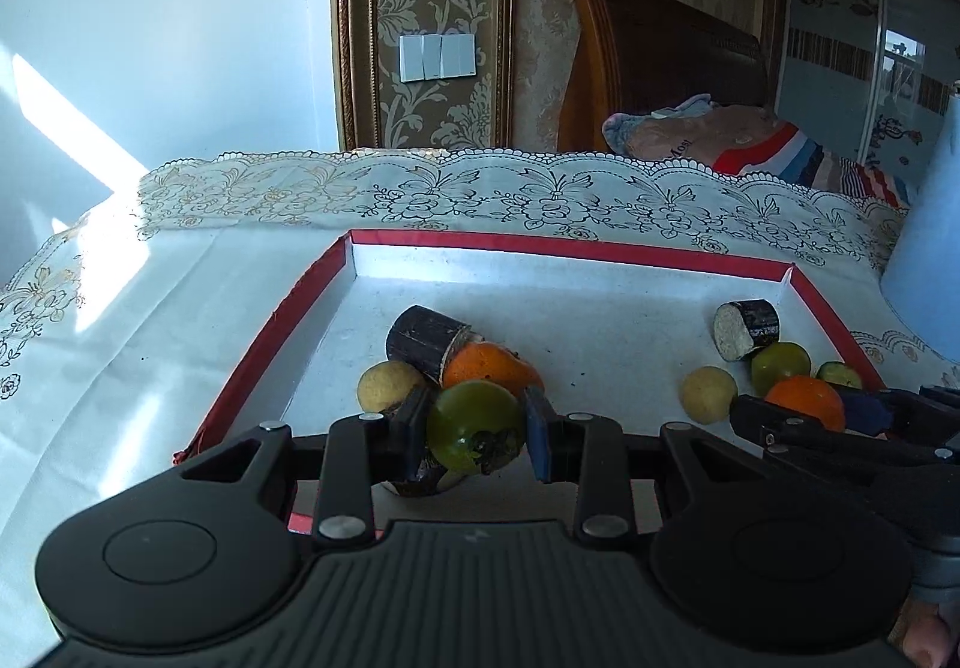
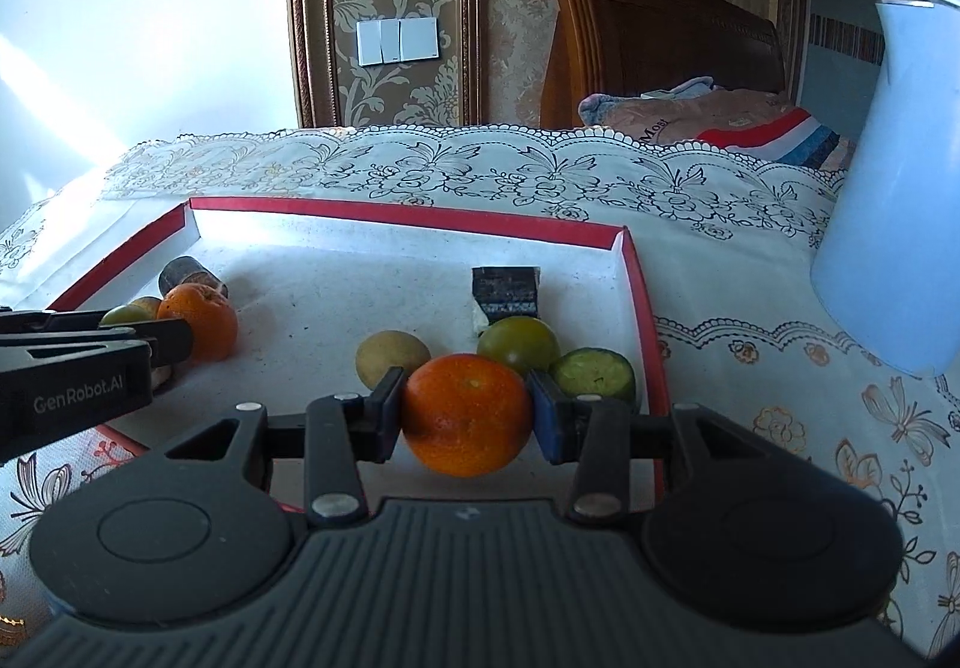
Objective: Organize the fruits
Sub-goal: 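Carry the orange and green fruit over the tray with both grippers, then lower both fruits into the tray and open both grippers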
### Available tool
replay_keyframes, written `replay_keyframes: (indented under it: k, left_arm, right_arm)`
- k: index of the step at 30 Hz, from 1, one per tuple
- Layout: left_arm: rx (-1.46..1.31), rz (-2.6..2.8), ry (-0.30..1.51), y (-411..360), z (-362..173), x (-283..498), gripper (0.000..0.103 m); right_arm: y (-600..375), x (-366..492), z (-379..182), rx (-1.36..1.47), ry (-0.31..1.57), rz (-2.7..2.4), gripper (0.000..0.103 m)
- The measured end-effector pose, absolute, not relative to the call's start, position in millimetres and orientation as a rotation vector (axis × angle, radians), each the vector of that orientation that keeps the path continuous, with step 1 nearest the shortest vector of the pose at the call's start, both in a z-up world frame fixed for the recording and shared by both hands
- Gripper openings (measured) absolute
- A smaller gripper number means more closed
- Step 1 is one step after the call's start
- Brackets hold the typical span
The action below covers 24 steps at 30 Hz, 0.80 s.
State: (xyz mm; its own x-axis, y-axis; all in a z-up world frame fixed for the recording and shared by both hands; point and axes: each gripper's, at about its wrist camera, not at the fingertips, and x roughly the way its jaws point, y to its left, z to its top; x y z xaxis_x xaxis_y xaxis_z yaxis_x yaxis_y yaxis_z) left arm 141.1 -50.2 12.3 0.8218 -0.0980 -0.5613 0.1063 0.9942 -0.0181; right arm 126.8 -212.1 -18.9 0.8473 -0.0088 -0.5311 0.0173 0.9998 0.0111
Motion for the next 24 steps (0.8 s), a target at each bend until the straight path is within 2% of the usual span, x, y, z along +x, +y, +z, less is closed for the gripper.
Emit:
replay_keyframes:
  k: [12,19,24]
  left_arm:
    - [0.106,-0.095,0.530,-68.1,4.4,146.7,0.034]
    - [0.037,-0.120,0.554,-59.1,4.2,149.8,0.034]
    - [0.095,-0.119,0.535,-67.5,-1.2,147.1,0.043]
  right_arm:
    - [-209.5,135.9,-24.1,-0.003,0.554,-0.045,0.041]
    - [-212.8,137.5,-26.4,0.025,0.574,-0.032,0.041]
    - [-212.8,136.8,-26.6,0.028,0.573,-0.033,0.041]
